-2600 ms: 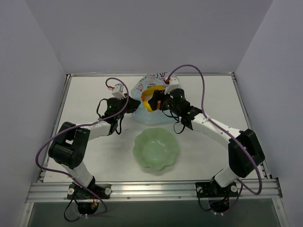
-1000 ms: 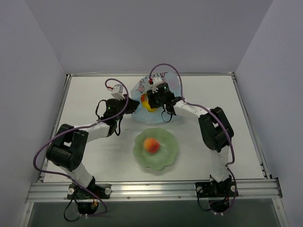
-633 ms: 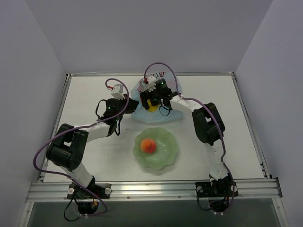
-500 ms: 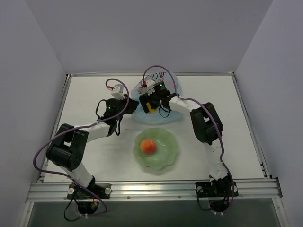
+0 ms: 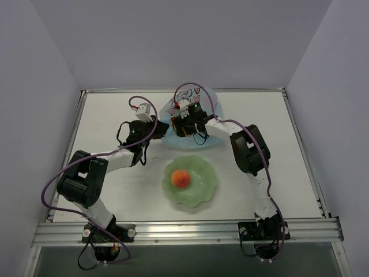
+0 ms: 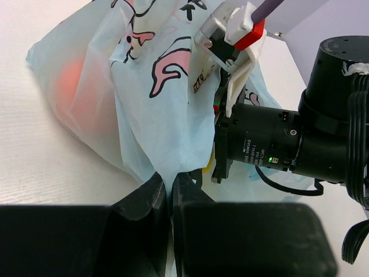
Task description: Take the fake fruits out of the plastic bag
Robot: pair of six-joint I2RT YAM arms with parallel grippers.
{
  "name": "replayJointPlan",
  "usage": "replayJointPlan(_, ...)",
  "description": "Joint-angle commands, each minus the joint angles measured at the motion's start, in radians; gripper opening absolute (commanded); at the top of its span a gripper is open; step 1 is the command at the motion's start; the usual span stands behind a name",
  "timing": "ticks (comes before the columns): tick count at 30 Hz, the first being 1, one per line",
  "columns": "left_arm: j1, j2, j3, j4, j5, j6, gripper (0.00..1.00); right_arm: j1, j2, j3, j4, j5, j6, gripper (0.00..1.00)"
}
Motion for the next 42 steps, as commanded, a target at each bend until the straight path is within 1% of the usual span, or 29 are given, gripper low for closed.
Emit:
replayJointPlan(1, 0.005, -0.006, 0.042, 0.049, 0.018, -0.003, 0.02, -0.003, -0.094, -0.014, -0.021, 0.043, -0.002, 0.2)
replayJointPlan(3, 0.003, -0.003, 0.037, 0.052, 0.021, -0.006, 0.02, 0.003, -0.144, -0.028, 0.001, 0.044, 0.005, 0.19)
replayJointPlan(7, 0.003, 0.008, 0.036, 0.052, 0.028, -0.013, 0.02, 0.014, -0.235, -0.118, 0.105, 0.067, 0.045, 0.06)
replayJointPlan(10, 0.003, 0.008, 0.022, 0.067, 0.028, -0.025, 0.02, 0.015, -0.307, -0.172, 0.156, 0.106, 0.09, 0.0)
replayJointPlan(12, 0.002, -0.001, 0.011, 0.078, 0.029, -0.028, 0.02, 0.017, -0.354, -0.223, 0.203, 0.13, 0.117, 0.0)
replayJointPlan(17, 0.002, -0.041, 0.005, 0.064, 0.023, -0.022, 0.02, 0.018, -0.451, -0.309, 0.284, 0.123, 0.203, 0.0)
replayJointPlan(22, 0.0, -0.052, 0.008, 0.056, 0.029, -0.025, 0.02, 0.043, -0.541, -0.393, 0.274, 0.072, 0.249, 0.0)
replayJointPlan(27, -0.001, -0.04, 0.004, 0.076, 0.037, -0.042, 0.02, 0.123, -0.702, -0.502, 0.259, 0.044, 0.248, 0.0)
replayJointPlan(31, -0.001, -0.034, 0.002, 0.085, 0.038, -0.048, 0.02, 0.227, -0.819, -0.592, 0.168, 0.092, 0.226, 0.01)
replayJointPlan(32, -0.001, -0.034, 0.004, 0.087, 0.04, -0.048, 0.02, 0.266, -0.865, -0.615, 0.156, 0.133, 0.229, 0.01)
replayJointPlan(34, -0.001, -0.032, 0.004, 0.087, 0.04, -0.048, 0.02, 0.291, -0.911, -0.675, 0.142, 0.17, 0.261, 0.02)
replayJointPlan(35, -0.001, -0.032, 0.004, 0.086, 0.04, -0.048, 0.02, 0.308, -0.954, -0.741, 0.134, 0.195, 0.275, 0.02)
replayJointPlan(36, 0.0, -0.032, 0.005, 0.087, 0.04, -0.049, 0.02, 0.316, -0.973, -0.773, 0.128, 0.249, 0.292, 0.02)
replayJointPlan(38, -0.001, -0.029, 0.005, 0.089, 0.038, -0.049, 0.02, 0.327, -1.025, -0.841, 0.125, 0.288, 0.35, 0.03)
replayJointPlan(39, -0.001, -0.028, 0.005, 0.09, 0.041, -0.051, 0.02, 0.336, -1.037, -0.9, 0.125, 0.308, 0.372, 0.04)
replayJointPlan(42, -0.001, -0.028, 0.007, 0.092, 0.044, -0.054, 0.02, 0.371, -1.072, -0.979, 0.125, 0.35, 0.436, 0.05)
